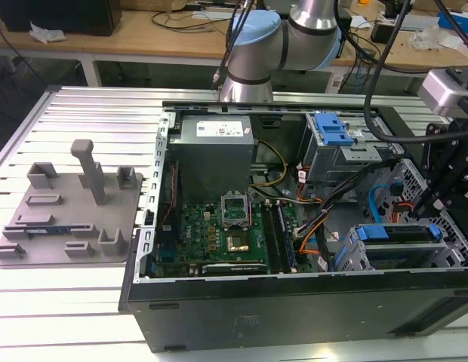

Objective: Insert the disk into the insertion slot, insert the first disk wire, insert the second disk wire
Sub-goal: 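Insert the first disk wire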

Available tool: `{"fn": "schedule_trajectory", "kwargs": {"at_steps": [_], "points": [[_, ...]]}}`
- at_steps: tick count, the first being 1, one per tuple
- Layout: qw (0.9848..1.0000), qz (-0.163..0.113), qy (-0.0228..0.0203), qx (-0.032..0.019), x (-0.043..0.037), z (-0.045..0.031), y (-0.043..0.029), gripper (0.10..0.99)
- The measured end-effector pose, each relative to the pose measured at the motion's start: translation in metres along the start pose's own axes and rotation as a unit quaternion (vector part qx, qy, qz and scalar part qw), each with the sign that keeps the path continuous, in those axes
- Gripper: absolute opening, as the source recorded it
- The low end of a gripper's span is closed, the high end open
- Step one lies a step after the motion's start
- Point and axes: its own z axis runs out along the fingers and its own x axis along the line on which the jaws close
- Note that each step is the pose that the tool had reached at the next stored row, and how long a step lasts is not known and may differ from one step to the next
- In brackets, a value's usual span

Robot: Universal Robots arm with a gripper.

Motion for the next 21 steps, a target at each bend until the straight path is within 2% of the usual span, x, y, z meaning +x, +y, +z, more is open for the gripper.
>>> {"fn": "schedule_trajectory", "kwargs": {"at_steps": [6,10,21], "points": [[1.0,0.0,-0.0001,0.0002,0.0007,0.002,0.0008,0.165],[1.0,0.0,-0.0001,0.0023,0.0018,0.0035,0.002,0.165],[1.0,0.002,0.0002,0.0023,0.0035,0.0043,0.002,0.165]]}}
